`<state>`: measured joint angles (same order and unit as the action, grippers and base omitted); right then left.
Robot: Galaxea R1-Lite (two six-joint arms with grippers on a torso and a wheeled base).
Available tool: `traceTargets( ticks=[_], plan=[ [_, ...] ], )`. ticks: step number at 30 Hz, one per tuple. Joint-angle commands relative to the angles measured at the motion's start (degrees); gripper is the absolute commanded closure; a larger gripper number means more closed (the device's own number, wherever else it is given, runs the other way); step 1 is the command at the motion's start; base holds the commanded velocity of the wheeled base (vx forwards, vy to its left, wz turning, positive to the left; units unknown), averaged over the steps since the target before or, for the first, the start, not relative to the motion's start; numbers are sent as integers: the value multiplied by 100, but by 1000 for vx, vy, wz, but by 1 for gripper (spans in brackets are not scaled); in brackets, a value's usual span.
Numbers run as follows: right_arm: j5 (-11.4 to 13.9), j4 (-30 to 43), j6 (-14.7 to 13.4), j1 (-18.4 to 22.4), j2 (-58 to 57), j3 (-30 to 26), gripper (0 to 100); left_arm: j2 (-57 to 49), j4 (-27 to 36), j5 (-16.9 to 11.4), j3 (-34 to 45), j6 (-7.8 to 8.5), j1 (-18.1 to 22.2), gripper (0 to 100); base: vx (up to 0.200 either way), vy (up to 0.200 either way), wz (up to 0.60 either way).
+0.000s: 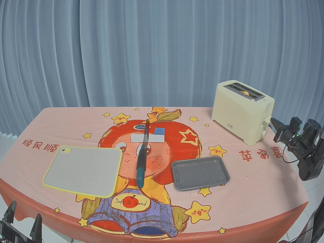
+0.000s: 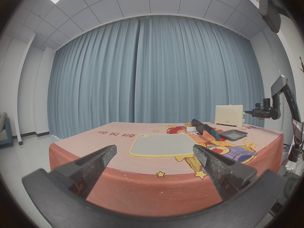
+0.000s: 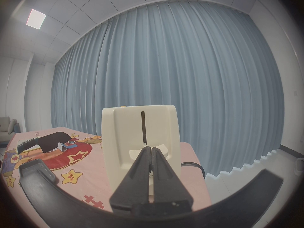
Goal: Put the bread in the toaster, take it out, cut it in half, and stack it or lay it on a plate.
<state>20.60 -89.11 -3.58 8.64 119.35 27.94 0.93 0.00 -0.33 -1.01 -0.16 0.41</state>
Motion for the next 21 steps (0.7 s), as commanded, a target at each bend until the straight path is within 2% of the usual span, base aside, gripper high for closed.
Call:
traceTargets(
  ticks=[1, 21],
  plan=[
    [5, -54, 16, -3, 71, -34, 100, -93, 0, 7, 101, -2, 2, 0, 0, 0, 0],
    [-4, -54, 60, -12, 150, -87, 100, -93, 0, 7, 101, -2, 2, 0, 0, 0, 0]
  ],
)
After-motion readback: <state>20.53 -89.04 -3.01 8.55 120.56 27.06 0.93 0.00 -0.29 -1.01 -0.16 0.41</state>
